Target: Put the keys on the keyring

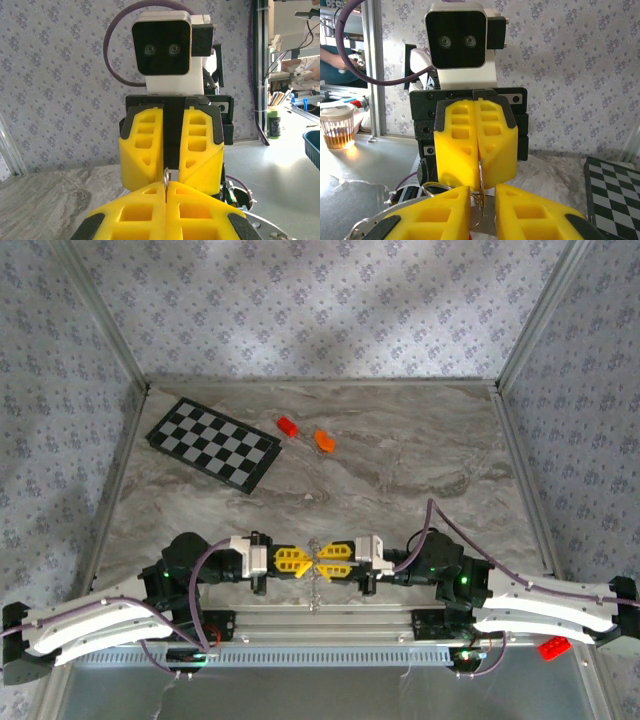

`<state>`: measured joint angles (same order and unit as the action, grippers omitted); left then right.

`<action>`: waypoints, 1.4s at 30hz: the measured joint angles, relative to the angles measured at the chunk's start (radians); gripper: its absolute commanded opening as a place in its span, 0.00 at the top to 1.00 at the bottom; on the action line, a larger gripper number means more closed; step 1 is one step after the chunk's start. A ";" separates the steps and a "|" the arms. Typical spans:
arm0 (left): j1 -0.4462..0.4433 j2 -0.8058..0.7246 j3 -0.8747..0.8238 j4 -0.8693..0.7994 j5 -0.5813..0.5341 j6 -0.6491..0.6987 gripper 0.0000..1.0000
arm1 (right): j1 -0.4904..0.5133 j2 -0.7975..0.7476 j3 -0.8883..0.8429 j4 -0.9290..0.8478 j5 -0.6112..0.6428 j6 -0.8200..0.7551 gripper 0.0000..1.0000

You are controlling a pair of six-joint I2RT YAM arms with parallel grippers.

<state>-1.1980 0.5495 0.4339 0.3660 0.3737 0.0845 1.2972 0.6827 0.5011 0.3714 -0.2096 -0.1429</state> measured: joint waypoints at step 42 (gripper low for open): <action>0.000 0.116 0.182 -0.391 -0.310 -0.013 0.71 | -0.316 0.278 0.584 -1.007 -0.173 -0.264 1.00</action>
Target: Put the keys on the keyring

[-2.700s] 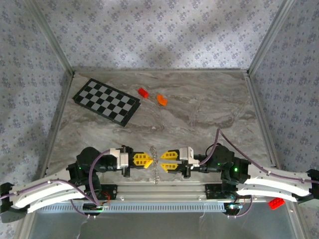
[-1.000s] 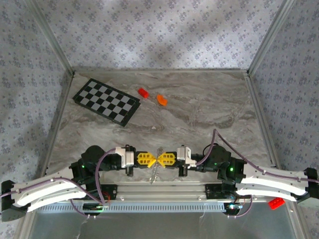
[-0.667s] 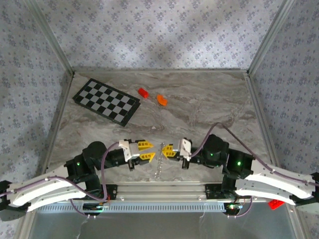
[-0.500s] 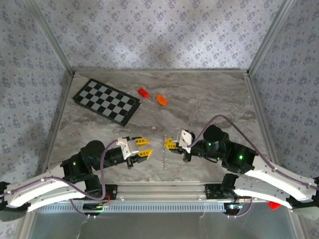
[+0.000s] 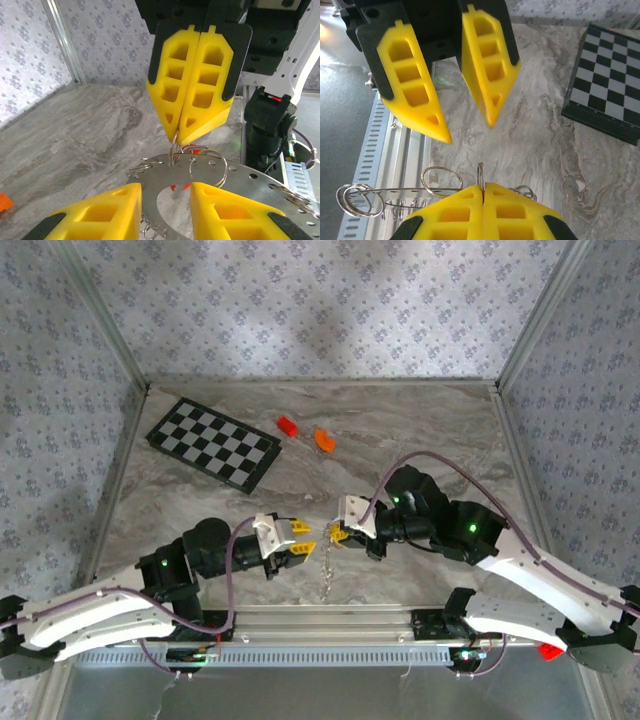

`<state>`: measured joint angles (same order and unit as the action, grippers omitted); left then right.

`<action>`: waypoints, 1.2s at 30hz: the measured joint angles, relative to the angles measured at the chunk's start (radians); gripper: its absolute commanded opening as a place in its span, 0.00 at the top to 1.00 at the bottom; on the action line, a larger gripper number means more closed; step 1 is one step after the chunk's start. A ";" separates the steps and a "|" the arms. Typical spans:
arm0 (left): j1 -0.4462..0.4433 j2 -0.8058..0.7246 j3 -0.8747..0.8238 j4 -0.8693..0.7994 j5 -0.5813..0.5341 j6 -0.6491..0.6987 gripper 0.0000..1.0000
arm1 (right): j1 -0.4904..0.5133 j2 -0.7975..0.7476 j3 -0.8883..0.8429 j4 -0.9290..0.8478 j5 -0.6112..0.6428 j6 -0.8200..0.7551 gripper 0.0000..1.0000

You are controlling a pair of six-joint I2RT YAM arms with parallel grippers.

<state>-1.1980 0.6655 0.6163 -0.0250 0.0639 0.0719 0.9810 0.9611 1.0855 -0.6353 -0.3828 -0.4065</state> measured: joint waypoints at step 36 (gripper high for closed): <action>0.000 0.112 0.000 0.117 0.030 -0.018 0.80 | 0.026 0.099 0.120 -0.170 0.027 -0.100 1.00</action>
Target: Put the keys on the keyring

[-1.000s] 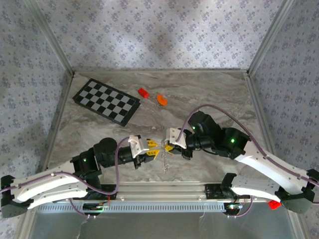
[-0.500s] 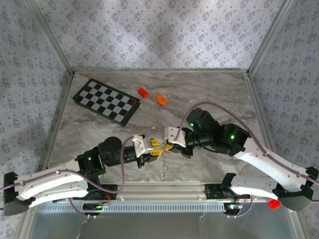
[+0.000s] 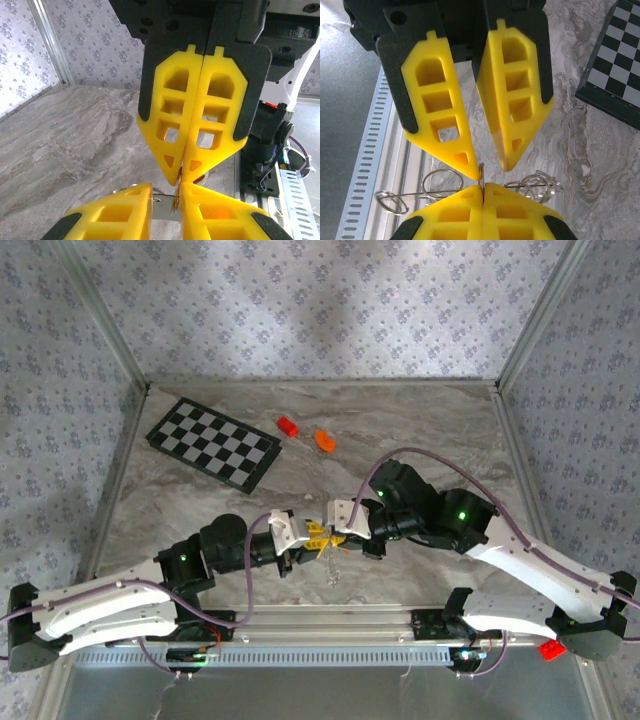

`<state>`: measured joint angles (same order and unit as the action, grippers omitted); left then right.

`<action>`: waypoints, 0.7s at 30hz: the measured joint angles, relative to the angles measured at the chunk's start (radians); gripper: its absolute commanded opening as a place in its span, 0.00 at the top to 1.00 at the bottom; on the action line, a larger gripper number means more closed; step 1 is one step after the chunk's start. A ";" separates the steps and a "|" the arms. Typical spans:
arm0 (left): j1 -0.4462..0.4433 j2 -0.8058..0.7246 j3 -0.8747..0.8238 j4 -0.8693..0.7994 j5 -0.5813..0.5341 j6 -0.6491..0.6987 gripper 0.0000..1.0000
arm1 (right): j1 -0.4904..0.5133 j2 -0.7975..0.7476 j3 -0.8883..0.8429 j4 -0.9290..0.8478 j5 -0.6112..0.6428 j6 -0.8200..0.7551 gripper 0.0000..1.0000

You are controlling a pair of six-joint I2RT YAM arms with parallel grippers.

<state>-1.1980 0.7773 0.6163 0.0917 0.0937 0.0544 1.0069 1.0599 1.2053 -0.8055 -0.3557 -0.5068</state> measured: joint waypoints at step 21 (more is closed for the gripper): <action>0.000 -0.032 -0.042 0.008 0.026 0.011 1.00 | 0.037 -0.023 -0.078 0.096 0.030 -0.002 0.84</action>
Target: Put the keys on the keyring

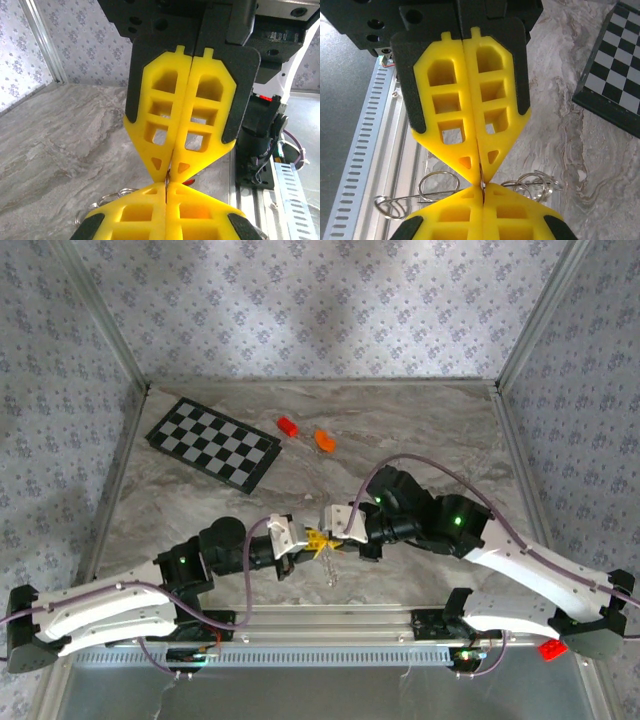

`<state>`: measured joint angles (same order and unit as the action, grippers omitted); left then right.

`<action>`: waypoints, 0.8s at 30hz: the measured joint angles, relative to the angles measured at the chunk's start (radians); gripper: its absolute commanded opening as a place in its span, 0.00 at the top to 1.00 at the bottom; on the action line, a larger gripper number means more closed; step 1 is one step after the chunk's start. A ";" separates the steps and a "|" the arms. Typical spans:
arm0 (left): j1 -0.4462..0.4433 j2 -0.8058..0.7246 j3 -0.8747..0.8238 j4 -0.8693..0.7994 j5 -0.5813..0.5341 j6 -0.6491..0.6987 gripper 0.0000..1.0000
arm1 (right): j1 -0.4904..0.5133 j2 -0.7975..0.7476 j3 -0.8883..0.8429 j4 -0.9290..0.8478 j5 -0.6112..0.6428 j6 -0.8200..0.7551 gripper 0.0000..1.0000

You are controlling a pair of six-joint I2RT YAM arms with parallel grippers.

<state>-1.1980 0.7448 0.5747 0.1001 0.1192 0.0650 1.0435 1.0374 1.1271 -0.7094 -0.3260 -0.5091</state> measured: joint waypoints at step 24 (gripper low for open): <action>0.000 -0.135 -0.041 0.194 0.155 0.051 1.00 | -0.021 -0.221 -0.335 0.533 -0.132 0.233 0.65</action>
<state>-1.1980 0.6094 0.5335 0.2939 0.2741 0.1162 1.0222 0.8162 0.7921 -0.1764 -0.4580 -0.2760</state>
